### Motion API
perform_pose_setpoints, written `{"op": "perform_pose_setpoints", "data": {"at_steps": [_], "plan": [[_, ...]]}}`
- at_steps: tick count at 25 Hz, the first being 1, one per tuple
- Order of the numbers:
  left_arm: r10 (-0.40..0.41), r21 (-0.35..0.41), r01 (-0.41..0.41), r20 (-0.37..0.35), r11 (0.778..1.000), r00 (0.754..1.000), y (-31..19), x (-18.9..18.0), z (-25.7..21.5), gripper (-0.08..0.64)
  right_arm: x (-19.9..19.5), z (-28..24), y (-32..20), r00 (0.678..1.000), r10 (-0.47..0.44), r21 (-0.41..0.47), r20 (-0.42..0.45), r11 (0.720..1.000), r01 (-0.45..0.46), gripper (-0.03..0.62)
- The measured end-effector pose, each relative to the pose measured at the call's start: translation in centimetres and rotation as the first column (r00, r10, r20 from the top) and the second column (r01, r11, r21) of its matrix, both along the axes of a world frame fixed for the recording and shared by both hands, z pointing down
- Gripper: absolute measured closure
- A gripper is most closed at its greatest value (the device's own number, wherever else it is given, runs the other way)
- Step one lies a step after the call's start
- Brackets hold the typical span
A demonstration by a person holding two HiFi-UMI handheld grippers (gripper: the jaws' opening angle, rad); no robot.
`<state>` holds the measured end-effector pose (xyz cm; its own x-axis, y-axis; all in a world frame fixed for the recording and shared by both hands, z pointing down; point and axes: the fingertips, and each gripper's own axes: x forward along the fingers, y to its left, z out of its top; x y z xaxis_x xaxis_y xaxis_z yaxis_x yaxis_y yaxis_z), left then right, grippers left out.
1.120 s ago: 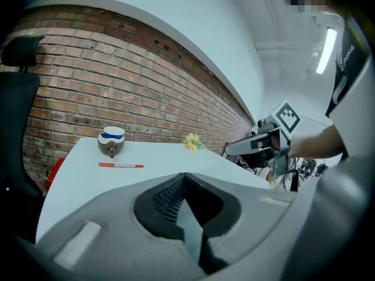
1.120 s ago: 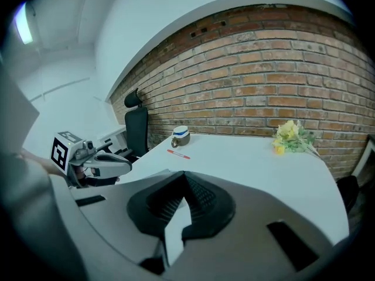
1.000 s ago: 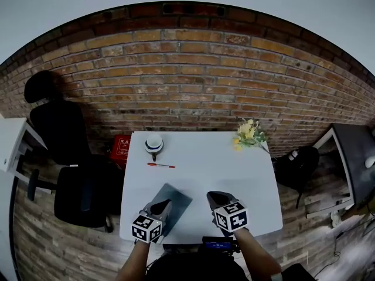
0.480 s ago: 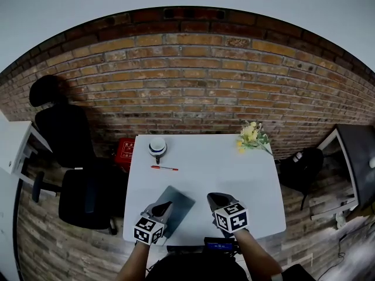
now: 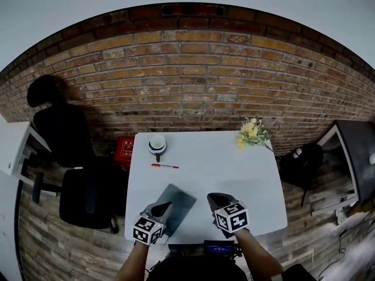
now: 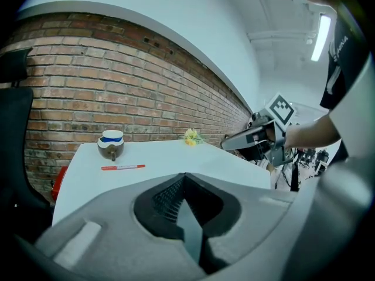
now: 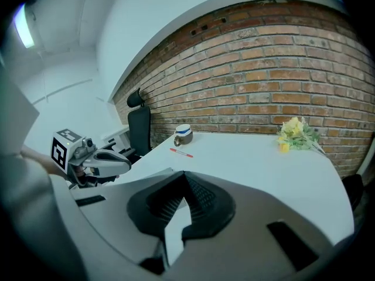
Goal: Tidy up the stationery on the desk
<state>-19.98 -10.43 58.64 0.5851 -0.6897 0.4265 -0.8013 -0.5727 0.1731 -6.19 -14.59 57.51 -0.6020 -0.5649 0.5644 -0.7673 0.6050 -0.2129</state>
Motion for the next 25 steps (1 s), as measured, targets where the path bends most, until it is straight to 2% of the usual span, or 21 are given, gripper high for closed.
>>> {"op": "perform_pose_setpoints", "data": {"at_steps": [7,13,15,16,17,18,21,25], "plan": [[-0.01,-0.087,0.013,0.034,0.996,0.999,0.2,-2.8,2.1,0.554,-2.3,2.8,1.2,0.999,-0.019,-0.06,-0.028,0.998,0.017,0.583],[0.004,-0.147,0.007,0.074,0.989,0.997,0.2,-5.3,4.6,0.551,-4.6,6.7,2.4,0.999,0.017,-0.133,-0.029,0.991,-0.021,0.583],[0.019,-0.174,-0.005,0.08,0.985,0.997,0.2,-6.0,5.6,0.488,-5.2,8.0,2.8,0.999,0.042,-0.165,-0.016,0.985,-0.044,0.583],[0.025,-0.19,-0.008,0.084,0.982,0.996,0.2,-6.3,6.1,0.461,-5.6,8.6,3.1,0.999,0.051,-0.188,-0.004,0.981,-0.051,0.567],[0.031,-0.205,-0.011,0.092,0.979,0.995,0.3,-6.7,6.6,0.446,-6.1,9.2,3.6,0.998,0.057,-0.213,0.009,0.975,-0.054,0.509],[0.036,-0.222,-0.013,0.103,0.975,0.994,0.4,-7.0,7.2,0.427,-6.5,9.8,4.0,0.998,0.065,-0.236,0.017,0.97,-0.059,0.482],[0.058,-0.287,-0.014,0.145,0.958,0.988,0.7,-8.0,9.3,0.388,-7.2,11.6,5.1,0.996,0.092,-0.272,0.008,0.958,-0.087,0.452],[0.095,-0.36,-0.034,0.151,0.932,0.984,1.3,-8.0,11.2,0.376,-7.5,13.3,5.7,0.99,0.137,-0.299,-0.005,0.945,-0.133,0.417]]}}
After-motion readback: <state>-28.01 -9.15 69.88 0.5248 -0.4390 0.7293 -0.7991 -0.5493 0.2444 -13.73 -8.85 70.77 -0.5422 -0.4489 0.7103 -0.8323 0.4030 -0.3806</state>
